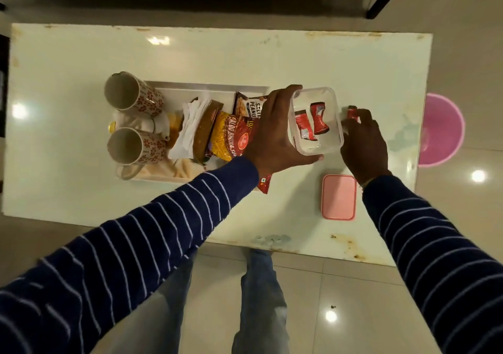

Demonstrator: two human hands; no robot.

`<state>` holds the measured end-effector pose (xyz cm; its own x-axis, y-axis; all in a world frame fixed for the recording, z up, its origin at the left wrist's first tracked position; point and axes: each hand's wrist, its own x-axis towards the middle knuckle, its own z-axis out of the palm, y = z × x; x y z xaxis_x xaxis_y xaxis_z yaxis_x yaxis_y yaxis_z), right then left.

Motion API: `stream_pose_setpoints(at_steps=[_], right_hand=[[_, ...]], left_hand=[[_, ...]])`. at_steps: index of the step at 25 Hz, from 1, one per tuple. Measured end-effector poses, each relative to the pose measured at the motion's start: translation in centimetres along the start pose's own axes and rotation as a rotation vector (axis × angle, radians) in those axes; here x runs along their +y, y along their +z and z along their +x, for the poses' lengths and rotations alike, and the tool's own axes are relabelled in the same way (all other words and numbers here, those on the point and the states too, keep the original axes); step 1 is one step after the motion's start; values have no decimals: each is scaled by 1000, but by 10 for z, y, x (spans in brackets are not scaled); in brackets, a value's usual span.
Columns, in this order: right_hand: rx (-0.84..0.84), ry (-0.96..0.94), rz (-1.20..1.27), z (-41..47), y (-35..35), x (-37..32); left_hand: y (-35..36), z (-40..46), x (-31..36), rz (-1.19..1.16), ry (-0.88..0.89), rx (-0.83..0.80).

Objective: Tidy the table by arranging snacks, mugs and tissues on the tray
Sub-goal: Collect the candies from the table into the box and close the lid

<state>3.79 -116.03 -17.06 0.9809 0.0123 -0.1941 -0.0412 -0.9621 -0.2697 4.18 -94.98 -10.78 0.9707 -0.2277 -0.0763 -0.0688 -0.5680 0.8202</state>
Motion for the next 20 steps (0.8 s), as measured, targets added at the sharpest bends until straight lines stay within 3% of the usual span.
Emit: stream_pose_setpoints(at_steps=[4,8,11,15,20], right_hand=[[40,52,-16,-8,4,22],[232,298,385,-11,-26,21],[391,257,560,-31,-59,-7],[247,146,722,-73,-68,-56],[439,496,845,-107,-44,-26]], left_hand=[[13,-1,3,11,2,-37],[25,-7,3,28,-19,-55],[31,-12,5,53,-20,-53],[40,-17,8,-3,-62,-87],[42,-21,1,-12,-74,-74]])
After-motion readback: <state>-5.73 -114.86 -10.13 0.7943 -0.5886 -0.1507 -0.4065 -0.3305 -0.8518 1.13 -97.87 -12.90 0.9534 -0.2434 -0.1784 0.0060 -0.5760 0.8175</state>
